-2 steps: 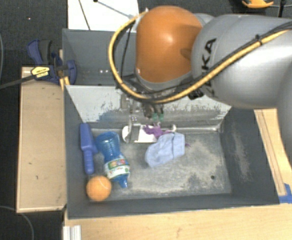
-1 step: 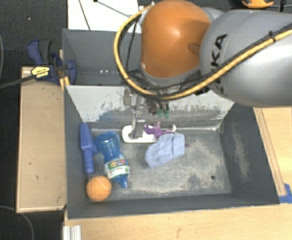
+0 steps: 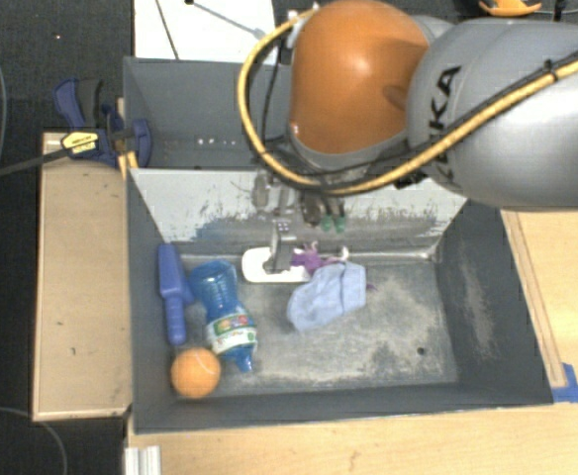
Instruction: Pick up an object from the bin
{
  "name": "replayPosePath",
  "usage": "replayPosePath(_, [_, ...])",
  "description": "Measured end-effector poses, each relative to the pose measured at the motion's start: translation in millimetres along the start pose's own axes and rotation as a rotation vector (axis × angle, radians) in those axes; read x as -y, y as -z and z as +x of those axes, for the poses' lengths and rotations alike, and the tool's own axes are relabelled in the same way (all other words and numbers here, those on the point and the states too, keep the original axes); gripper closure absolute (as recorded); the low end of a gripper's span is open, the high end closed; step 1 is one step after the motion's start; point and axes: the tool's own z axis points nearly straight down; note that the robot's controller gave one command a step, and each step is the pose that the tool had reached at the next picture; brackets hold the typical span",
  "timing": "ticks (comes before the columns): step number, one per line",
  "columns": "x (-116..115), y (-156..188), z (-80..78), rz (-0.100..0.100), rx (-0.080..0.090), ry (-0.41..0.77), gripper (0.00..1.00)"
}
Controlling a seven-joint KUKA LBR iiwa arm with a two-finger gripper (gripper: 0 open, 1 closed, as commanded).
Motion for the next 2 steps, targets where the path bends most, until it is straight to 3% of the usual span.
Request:
replayPosePath(1, [5.7, -39.0, 10.4, 0.0, -0.002, 0.027, 0.0])
replayPosePath(2, [33.5, -80.7, 8.7, -0.002, 0.004, 0.038, 0.0])
